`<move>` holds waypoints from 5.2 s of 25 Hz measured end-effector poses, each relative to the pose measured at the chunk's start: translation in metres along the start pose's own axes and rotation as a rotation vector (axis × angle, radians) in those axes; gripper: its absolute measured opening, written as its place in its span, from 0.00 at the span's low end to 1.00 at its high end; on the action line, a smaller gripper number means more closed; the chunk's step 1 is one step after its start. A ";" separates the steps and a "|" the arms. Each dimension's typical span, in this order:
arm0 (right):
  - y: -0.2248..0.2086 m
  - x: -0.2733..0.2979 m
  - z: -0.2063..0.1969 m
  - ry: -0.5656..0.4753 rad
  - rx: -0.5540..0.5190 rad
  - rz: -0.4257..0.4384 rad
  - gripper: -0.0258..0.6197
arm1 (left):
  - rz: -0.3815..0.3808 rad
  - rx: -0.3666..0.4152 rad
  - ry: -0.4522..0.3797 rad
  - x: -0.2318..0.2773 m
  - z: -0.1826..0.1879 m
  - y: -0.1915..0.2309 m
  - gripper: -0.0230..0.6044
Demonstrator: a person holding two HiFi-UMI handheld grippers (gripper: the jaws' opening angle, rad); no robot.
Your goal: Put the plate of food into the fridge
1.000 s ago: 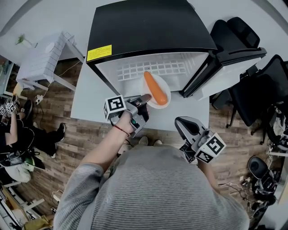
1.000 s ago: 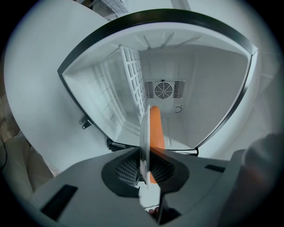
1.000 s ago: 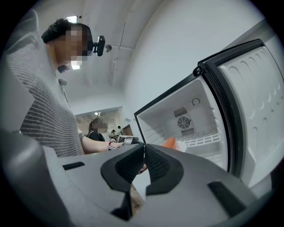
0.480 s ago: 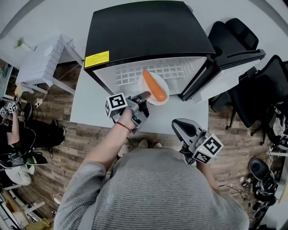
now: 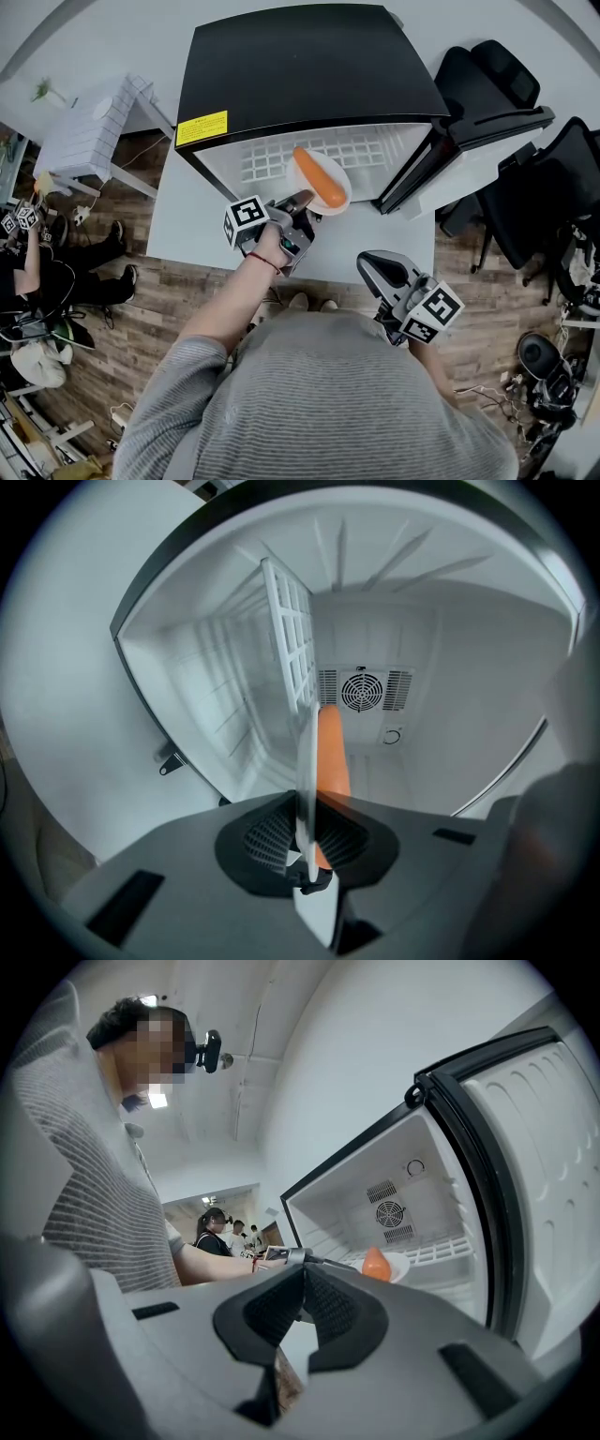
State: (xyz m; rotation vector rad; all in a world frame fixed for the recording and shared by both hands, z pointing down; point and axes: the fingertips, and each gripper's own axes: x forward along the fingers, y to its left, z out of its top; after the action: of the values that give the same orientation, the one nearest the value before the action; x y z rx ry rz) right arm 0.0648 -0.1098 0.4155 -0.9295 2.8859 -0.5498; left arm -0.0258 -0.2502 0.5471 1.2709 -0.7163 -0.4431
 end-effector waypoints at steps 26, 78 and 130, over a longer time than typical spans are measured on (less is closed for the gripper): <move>-0.010 -0.007 -0.002 0.002 0.021 -0.057 0.06 | -0.021 -0.107 -0.151 0.060 0.018 -0.009 0.11; 0.007 -0.015 -0.003 -0.019 0.000 -0.062 0.06 | 0.267 1.407 0.164 0.008 -0.058 -0.032 0.05; 0.002 -0.029 -0.008 -0.041 0.022 -0.083 0.06 | 0.610 2.702 0.072 0.044 -0.046 -0.032 0.22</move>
State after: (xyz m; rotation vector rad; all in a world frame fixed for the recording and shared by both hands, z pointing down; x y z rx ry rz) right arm 0.0864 -0.0891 0.4204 -1.0485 2.8103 -0.5599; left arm 0.0403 -0.2558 0.5212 3.0720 -1.4985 1.8619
